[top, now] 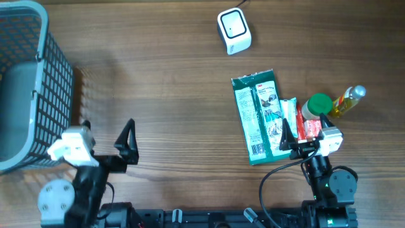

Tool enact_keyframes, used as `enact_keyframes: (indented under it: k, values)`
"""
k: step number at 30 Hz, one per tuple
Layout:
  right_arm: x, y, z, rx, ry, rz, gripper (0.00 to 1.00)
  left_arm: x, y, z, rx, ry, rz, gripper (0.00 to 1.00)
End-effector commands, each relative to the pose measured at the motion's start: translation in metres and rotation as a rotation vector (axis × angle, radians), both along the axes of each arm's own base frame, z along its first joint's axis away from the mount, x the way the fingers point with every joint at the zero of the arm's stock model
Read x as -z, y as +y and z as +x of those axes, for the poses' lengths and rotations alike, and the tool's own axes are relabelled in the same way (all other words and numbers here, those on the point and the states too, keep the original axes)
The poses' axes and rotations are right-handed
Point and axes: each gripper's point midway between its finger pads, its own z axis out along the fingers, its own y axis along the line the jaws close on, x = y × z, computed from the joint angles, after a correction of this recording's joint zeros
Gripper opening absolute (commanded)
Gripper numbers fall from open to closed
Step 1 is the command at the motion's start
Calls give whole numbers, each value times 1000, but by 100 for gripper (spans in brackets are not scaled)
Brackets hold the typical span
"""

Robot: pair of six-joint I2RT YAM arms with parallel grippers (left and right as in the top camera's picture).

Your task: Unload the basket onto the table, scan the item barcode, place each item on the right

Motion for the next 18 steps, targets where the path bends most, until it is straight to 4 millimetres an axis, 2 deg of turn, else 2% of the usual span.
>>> enact_keyframes:
  k: [1,5,8,12,13,15,18]
  values:
    - [-3,1,-1,-11,-17,-10,100,12,1,-5,-5,-73,19,100]
    - [-3,1,-1,-11,-17,-10,100,7,-2,-7,8,-217,23,100]
    - [-3,1,-1,-11,-17,-10,100,-4,-7,-2,30,-330,16,100]
    - [-3,1,-1,-11,-17,-10,100,-47,-4,-5,12,-633,5,100]
    - [-3,1,-1,-11,-17,-11,100,-52,-2,-7,-4,-687,1,100]
    - [-3,1,-1,-11,-17,-10,100,-54,4,-9,-41,-758,-9,100]
    - [-3,1,-1,-11,-17,-10,100,-32,10,2,-74,-704,-12,100]
